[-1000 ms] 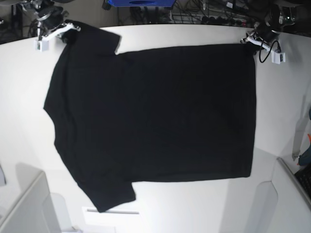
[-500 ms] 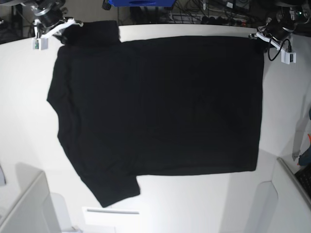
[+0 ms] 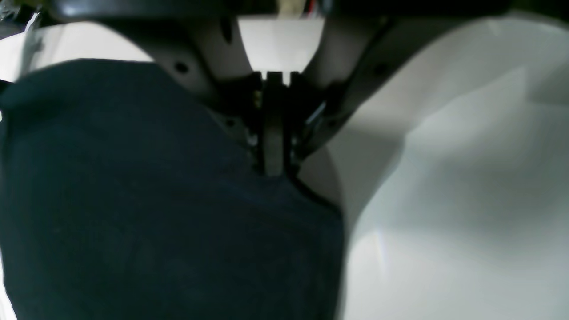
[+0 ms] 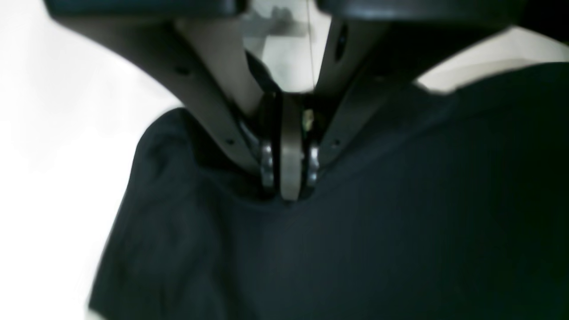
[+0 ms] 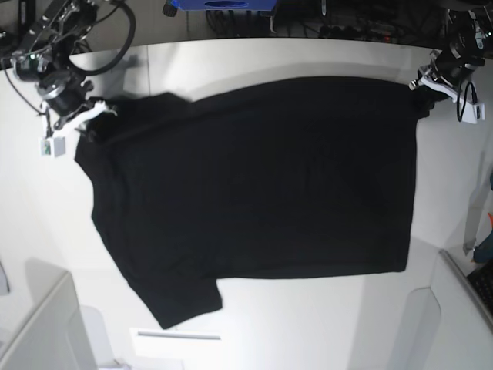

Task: Fold the T-shirt properly
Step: 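Lift the shoulder corners and pull the shirt toward the robot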

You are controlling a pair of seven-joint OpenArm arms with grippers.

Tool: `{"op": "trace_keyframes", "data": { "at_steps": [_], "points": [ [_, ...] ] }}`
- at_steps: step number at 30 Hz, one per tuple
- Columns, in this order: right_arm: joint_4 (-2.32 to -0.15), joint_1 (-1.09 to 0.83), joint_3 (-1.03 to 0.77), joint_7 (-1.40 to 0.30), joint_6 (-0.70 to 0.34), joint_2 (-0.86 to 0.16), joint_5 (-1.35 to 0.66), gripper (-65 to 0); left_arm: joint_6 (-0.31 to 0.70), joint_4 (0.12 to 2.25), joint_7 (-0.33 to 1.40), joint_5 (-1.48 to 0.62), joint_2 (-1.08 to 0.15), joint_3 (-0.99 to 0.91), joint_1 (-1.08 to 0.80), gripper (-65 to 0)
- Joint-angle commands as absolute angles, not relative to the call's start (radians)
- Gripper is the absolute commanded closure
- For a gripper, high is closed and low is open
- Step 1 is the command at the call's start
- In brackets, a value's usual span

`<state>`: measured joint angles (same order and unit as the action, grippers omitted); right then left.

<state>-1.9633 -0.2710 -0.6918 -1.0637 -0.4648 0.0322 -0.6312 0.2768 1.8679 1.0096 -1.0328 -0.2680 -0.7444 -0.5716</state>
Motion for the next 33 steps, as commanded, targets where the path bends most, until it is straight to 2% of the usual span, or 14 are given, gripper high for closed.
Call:
{"op": "trace_keyframes", "data": {
  "at_steps": [1, 8, 11, 13, 17, 22, 25, 28, 33],
  "points": [
    [-1.972, -0.236, -0.696, -1.059, -0.452, 0.024, -0.645, 0.0, 0.275, 1.868, 0.990, -1.038, -0.283, -0.753, -0.564, 0.0],
    [-1.844, -0.053, -0.688, -1.138, -0.426, -0.015, -0.645, 0.0, 0.200, 1.774, 0.990, -1.033, -0.283, -0.745, -0.453, 0.0],
    [-1.774, -0.005, -0.631, -1.129, -0.415, -0.042, -0.645, 0.0, 0.199, 1.744, 0.992, -1.033, -0.291, -0.745, -0.410, 0.0],
    [-1.725, 0.027, -0.593, -1.110, -0.367, -0.053, -0.645, 0.0, 0.197, 1.724, 0.992, -1.032, -0.292, -0.745, -0.384, 0.0],
    [-1.649, 0.076, -0.550, -1.047, -0.320, -0.076, -0.645, 0.0, 0.145, 1.685, 0.992, -1.032, -0.294, -0.743, -0.334, 0.0],
    [-1.567, 0.133, -0.535, -1.029, -0.317, -0.101, -0.645, 0.0, 0.128, 1.682, 0.992, -1.032, -0.320, -0.654, -0.274, 0.0],
    [-1.532, 0.153, -0.535, -1.027, -0.317, -0.104, -0.645, 0.0, 0.084, 1.646, 0.992, -1.032, -0.326, -0.605, -0.231, 0.0],
    [-1.509, 0.159, -0.533, -1.007, -0.317, -0.105, -0.645, 0.0, 0.045, 1.590, 0.992, -1.032, -0.326, -0.587, -0.183, 0.0],
    [-1.461, 0.160, -0.532, -0.970, -0.317, -0.105, -0.645, 0.0, 0.044, 1.546, 0.992, -1.032, -0.326, -0.587, -0.133, 0.0]
  ]
}}
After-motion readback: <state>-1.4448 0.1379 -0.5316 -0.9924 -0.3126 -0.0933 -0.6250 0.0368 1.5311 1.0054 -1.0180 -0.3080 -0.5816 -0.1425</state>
